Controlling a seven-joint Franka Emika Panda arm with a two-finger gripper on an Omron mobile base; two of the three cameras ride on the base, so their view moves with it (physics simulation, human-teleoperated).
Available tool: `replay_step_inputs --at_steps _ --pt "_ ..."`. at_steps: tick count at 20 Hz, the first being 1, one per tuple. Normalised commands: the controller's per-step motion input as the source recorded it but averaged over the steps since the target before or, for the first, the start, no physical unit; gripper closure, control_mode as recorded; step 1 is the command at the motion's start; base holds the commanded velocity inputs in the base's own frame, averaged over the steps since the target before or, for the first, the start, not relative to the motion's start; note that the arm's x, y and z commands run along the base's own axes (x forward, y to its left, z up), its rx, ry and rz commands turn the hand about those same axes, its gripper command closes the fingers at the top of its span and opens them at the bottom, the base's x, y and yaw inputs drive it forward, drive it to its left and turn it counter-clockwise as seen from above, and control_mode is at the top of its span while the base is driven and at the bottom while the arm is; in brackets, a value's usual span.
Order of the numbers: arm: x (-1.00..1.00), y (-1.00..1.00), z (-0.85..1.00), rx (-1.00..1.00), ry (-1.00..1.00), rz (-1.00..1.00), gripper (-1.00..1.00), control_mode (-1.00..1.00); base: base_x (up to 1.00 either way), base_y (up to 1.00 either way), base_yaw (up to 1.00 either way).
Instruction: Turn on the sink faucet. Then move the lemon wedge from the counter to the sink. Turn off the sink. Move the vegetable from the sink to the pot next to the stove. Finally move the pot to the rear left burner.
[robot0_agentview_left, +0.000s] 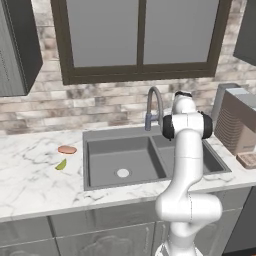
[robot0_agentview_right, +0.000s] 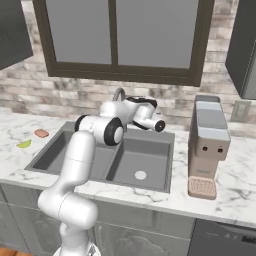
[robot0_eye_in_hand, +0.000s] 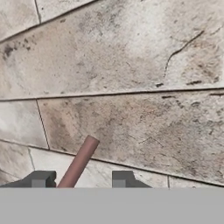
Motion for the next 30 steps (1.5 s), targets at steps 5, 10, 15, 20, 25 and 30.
replay_step_inputs --at_steps 5,10,15,20,25,30 --pt "-0.01 -0.72 -0.53 0.04 0.03 -0.05 1.00 -1.00 0.00 0.00 0.00" --pt "-0.10 -0.70 -0.45 0.09 0.04 -0.05 1.00 -1.00 0.00 0.00 0.00" --pt "-0.12 -0.63 -0.37 0.09 0.03 -0.04 1.00 -1.00 0.00 0.00 0.00" --pt "-0.05 -0.43 -0.11 0.06 0.01 -0.04 -1.00 -1.00 0.00 0.00 0.00" --pt "-0.09 -0.40 0.00 0.05 0.02 -0.05 -1.00 -1.00 0.00 0.00 0.00" --pt "-0.11 -0.34 0.02 0.01 0.04 -0.06 -1.00 -1.00 0.00 0.00 0.00"
